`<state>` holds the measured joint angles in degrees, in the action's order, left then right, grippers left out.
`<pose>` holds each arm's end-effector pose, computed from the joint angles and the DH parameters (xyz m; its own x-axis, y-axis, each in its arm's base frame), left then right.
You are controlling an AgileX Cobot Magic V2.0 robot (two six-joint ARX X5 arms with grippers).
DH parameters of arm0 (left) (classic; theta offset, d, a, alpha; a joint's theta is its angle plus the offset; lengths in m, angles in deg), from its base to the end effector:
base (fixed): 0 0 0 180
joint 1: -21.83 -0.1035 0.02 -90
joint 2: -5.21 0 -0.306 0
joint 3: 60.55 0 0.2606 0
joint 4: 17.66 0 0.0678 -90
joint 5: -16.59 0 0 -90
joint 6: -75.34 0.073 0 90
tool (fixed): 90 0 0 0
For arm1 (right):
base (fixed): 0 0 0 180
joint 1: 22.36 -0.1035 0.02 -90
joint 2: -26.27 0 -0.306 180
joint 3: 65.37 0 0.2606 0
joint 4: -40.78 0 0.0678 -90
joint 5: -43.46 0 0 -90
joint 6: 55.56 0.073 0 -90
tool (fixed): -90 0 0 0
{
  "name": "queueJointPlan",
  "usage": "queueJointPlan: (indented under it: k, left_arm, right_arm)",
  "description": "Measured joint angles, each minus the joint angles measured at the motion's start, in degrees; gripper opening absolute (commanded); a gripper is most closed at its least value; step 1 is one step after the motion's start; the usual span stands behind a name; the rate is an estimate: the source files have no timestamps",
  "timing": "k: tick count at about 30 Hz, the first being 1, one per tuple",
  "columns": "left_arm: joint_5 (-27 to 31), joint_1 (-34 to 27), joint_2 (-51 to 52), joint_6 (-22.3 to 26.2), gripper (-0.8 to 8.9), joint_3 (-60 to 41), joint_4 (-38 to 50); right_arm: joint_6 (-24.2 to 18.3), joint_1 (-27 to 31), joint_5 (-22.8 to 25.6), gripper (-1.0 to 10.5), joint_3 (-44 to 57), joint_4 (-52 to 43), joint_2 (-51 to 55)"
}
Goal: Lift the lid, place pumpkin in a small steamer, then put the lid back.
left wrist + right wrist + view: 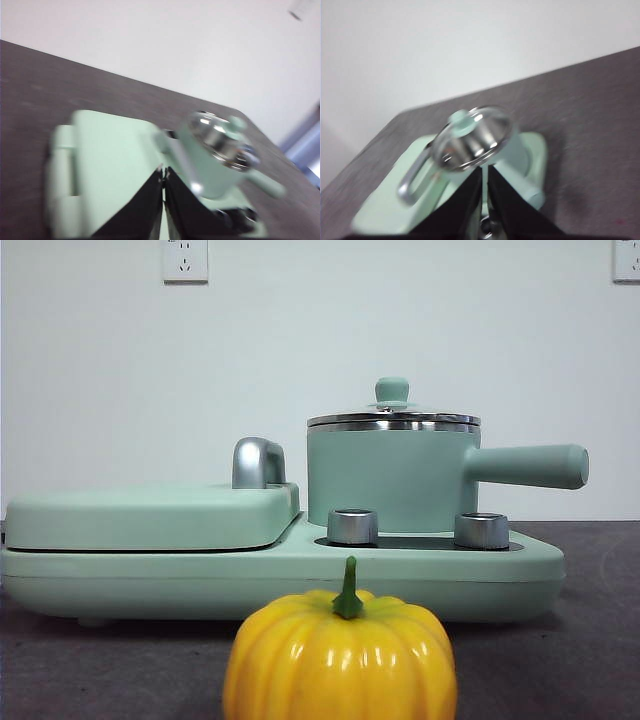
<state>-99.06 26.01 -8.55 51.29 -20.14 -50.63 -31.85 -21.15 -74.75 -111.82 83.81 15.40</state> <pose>0.0860 -0.0380 0.2785 0.8620 -0.4970 -0.0992 0.4071 0.7956 -0.4486 0.0632 0.0332 0.2957 0.8836 0.4541 -0.1143 -0.3599 0.8146 0.4548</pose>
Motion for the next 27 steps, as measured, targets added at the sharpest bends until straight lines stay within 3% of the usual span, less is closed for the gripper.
queueJointPlan:
  k: [7,12,19,24,27]
  left_arm:
    - [-8.13,2.73,-11.65,5.05,0.08,11.47,-6.08]
    - [-11.34,6.51,-18.82,10.05,0.08,18.03,-10.93]
    - [-11.65,13.29,-25.38,15.65,0.30,25.64,-16.22]
    - [-11.65,17.55,-26.56,16.48,0.61,27.34,-15.41]
    - [-11.78,18.34,-26.56,16.70,1.82,27.34,-15.56]
  right_arm:
    - [-11.30,0.00,-6.40,0.1,-11.85,13.88,-10.12]
    - [-17.99,-1.38,-9.16,0.2,-17.35,18.12,-15.17]
    - [-20.52,-8.50,-11.13,0.2,-19.43,19.19,-17.75]
    - [-20.72,-11.58,-11.21,0.2,-19.43,19.47,-18.82]
    - [-20.90,-11.72,-10.58,1.8,-19.43,19.47,-18.80]
